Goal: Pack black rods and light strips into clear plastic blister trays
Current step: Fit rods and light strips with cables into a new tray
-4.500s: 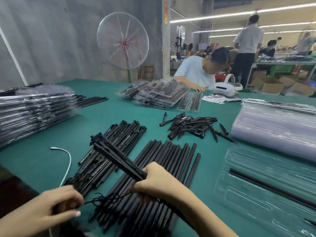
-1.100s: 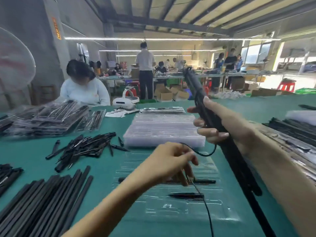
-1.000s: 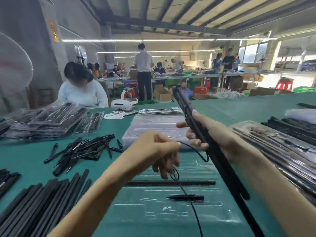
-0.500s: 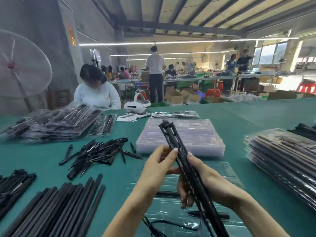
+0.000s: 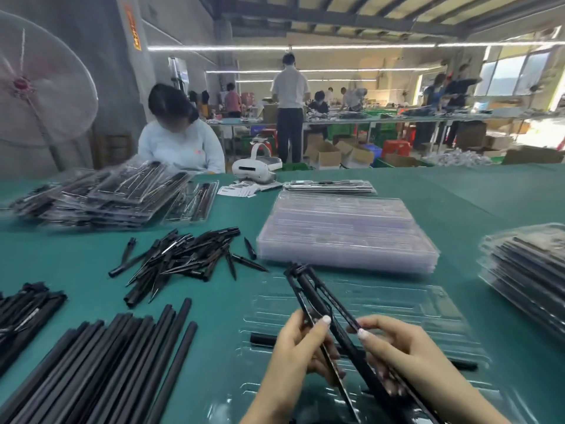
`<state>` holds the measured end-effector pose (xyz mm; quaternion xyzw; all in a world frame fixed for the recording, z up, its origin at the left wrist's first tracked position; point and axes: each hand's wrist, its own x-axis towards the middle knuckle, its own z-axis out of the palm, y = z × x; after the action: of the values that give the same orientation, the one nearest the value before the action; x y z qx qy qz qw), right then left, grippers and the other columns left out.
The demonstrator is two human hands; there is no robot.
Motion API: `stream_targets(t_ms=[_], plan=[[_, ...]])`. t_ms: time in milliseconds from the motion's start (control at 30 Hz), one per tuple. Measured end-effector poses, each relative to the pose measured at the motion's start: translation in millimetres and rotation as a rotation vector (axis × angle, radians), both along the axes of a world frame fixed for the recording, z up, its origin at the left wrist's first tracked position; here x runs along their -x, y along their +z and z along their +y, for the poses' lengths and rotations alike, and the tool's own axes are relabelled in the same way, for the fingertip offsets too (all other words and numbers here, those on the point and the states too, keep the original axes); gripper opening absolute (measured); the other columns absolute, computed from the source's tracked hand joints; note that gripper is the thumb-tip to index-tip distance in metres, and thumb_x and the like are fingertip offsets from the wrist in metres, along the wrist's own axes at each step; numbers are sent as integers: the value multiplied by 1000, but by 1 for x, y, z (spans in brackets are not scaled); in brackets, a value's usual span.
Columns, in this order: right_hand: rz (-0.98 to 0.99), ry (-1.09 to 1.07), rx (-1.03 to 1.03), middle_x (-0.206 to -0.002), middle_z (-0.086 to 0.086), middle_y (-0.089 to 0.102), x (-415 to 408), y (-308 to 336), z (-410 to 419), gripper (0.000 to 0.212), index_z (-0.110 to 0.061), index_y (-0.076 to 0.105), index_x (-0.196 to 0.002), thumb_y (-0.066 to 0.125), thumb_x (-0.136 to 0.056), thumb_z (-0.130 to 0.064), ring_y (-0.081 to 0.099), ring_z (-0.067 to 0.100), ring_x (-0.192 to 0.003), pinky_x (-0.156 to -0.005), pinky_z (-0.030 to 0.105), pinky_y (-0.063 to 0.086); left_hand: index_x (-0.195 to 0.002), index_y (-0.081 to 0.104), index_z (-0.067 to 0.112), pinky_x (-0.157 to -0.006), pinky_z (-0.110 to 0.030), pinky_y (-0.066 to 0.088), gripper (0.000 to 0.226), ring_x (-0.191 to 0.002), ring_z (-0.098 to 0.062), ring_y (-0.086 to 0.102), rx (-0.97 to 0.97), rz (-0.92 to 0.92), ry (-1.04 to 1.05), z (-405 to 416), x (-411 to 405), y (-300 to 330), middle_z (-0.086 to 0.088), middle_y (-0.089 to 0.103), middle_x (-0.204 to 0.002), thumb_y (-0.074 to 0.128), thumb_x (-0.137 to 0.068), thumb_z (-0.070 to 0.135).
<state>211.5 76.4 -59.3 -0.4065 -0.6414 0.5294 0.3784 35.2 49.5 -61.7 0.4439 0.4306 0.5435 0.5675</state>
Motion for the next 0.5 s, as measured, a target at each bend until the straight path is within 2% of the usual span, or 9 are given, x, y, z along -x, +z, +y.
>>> stream_targets(t_ms=[100, 233, 333, 433, 500], plan=[[81, 102, 100, -54, 5, 53, -6, -1, 0, 31, -25, 72, -101, 68, -72, -36, 48, 16, -39, -38, 19, 37, -105, 60, 5, -52, -31, 53, 38, -58, -15, 59, -25, -3, -38, 0, 4, -6, -1, 58, -65, 63, -77, 31], [148, 110, 164, -51, 9, 51, -2, -5, -1, 27, -22, 73, -98, 65, -73, -28, 46, 15, -35, -37, 19, 38, -103, 63, 9, -47, -24, 47, 31, -58, -17, 59, -42, 5, -45, 0, 7, -10, -5, 64, -72, 70, -83, 31], [166, 127, 160, -52, 9, 51, 3, -6, -5, 24, -21, 71, -100, 65, -79, -30, 45, 15, -36, -37, 19, 38, -101, 63, 9, -48, -22, 46, 33, -59, -19, 59, -53, 8, -46, 1, 9, -14, -8, 69, -79, 63, -79, 32], [163, 114, 177, -52, 9, 51, 5, -7, -7, 34, -16, 68, -104, 62, -76, -33, 43, 15, -33, -33, 18, 35, -104, 62, 10, -50, -22, 47, 31, -65, -17, 62, -77, 27, -76, 1, 12, -14, -8, 71, -86, 64, -79, 29], [179, 102, 195, -52, 11, 50, 6, -8, -8, 36, -15, 68, -104, 61, -74, -33, 42, 16, -31, -32, 17, 35, -105, 62, 10, -52, -22, 48, 30, -65, -12, 60, -83, 32, -92, 0, 13, -14, -1, 69, -82, 62, -80, 27]])
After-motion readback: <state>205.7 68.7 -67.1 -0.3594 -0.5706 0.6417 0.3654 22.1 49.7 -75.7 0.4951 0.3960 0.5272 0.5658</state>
